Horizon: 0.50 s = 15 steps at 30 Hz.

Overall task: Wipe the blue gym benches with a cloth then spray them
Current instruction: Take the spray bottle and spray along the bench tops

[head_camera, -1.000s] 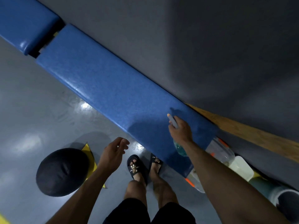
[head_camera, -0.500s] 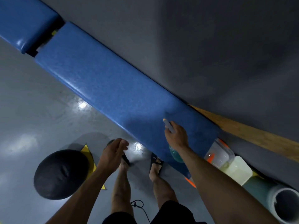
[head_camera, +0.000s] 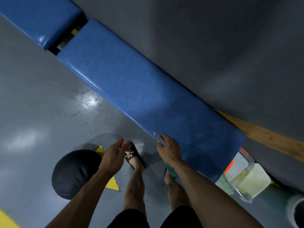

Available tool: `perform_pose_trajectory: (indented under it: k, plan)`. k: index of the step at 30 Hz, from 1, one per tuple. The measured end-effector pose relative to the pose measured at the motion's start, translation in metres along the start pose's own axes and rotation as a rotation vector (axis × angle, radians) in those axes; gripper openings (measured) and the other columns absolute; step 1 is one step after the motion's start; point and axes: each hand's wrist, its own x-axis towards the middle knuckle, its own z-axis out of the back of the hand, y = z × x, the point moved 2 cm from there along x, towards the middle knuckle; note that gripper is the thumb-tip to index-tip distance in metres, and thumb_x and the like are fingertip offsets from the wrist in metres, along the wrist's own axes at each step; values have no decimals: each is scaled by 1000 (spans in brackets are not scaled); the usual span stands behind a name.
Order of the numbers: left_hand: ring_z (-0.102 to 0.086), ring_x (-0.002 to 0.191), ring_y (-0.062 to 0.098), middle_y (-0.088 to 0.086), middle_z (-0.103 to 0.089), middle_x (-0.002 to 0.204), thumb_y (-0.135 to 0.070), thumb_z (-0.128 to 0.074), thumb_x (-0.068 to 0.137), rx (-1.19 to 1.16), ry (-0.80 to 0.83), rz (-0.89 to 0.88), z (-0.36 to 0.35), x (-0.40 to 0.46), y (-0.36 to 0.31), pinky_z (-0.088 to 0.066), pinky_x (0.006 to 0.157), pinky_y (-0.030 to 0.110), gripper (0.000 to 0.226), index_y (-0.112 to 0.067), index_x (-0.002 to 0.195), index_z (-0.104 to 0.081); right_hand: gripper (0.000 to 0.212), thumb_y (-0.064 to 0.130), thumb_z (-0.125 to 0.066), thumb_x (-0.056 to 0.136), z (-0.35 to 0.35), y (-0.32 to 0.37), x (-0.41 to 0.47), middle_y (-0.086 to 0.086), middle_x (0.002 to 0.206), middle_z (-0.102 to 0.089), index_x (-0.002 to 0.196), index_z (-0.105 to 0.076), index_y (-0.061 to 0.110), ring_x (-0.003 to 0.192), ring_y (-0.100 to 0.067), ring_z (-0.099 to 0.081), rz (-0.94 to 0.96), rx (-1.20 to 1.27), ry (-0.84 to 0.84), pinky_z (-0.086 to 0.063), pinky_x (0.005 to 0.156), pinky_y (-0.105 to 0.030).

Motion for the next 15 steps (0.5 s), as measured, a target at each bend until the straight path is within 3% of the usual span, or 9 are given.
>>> perform_pose_trajectory:
  k: [4, 7, 11, 15]
  plan:
    - [-66, 81, 8, -11, -70, 86, -56, -36, 98, 15, 8, 4, 16, 6, 7, -54, 76, 41, 41, -29, 91, -66, 19, 21, -57, 87, 8, 6, 8, 6, 64, -47, 73, -44, 23, 60, -20, -46, -109, 74, -123, -41, 60, -37]
    - [-66, 81, 7, -12, -70, 86, -50, -37, 101, 15, 28, -9, 26, 12, 7, -55, 77, 42, 38, -29, 91, -66, 16, 38, -50, 78, 26, -3, 28, 2, 69, -58, 79, -50, 22, 66, -31, -60, -218, 222, -166, -54, 62, -48]
    - [-64, 77, -1, -24, -68, 87, -51, -35, 98, -18, 54, -31, 36, 21, -1, -52, 72, 33, 40, -27, 90, -66, 14, 37, -51, 77, 62, -14, 60, 4, 70, -61, 80, -55, 23, 68, -28, -64, -225, 243, -243, -59, 61, -53]
    - [-63, 74, -3, -17, -70, 84, -49, -37, 98, -65, 78, -40, 46, 29, -6, -48, 69, 26, 40, -23, 91, -66, 17, 38, -51, 84, 92, -7, 82, 0, 69, -60, 78, -54, 22, 65, -30, -64, -214, 185, -318, -58, 61, -53]
